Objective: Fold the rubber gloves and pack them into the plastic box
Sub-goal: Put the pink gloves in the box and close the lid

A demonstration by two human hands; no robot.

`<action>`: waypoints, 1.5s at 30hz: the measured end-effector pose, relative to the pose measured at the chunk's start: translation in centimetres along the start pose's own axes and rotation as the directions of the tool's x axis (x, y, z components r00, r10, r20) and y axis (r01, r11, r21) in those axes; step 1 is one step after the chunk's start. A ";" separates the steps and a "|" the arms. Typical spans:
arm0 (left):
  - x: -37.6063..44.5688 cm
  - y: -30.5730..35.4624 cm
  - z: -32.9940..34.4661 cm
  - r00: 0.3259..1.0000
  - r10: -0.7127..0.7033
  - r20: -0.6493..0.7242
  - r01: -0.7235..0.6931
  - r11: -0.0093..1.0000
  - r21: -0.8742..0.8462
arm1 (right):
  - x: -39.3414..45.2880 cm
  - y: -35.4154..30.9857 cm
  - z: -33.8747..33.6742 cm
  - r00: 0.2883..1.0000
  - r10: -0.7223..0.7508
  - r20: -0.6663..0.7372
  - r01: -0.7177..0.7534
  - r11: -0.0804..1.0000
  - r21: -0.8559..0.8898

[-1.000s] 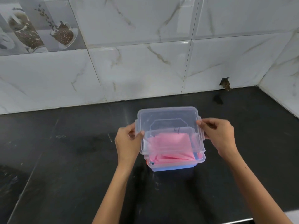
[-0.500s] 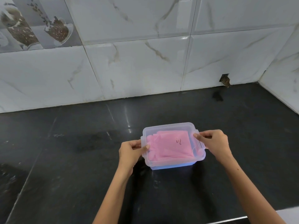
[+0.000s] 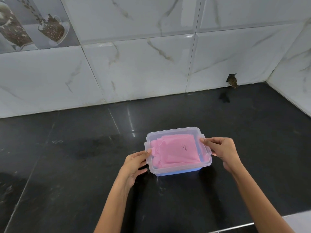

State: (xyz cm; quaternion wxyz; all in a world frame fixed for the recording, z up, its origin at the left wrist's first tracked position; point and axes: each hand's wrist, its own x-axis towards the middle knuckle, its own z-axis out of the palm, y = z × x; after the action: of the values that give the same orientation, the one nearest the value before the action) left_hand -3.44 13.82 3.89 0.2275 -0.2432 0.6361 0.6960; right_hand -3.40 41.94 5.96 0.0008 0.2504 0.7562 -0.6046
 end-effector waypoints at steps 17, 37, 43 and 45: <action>-2.4 -0.9 5.1 0.775 0.621 -0.114 -0.347 0.569 0.746 | -0.1 1.0 0.8 0.991 -0.069 -0.111 0.066 0.997 -0.037; -3.0 -1.3 5.6 0.765 0.627 -0.149 -0.289 0.540 0.791 | -1.4 0.1 2.7 0.899 -0.354 -0.258 0.200 0.855 -0.478; -2.4 -1.9 5.2 0.761 0.630 -0.152 -0.296 0.547 0.783 | -2.8 1.4 4.0 0.849 -0.504 -0.159 0.248 0.645 -0.722; -2.1 -2.0 4.6 0.743 0.649 -0.164 -0.268 0.512 0.816 | -3.3 2.0 4.7 0.853 -0.518 -0.061 0.309 0.596 -0.741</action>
State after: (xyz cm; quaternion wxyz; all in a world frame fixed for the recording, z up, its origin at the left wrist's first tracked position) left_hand -0.84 18.57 4.00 -0.0470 -0.0978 0.9385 0.3277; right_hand -1.15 36.70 3.88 -0.1481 0.1260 0.9582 -0.2099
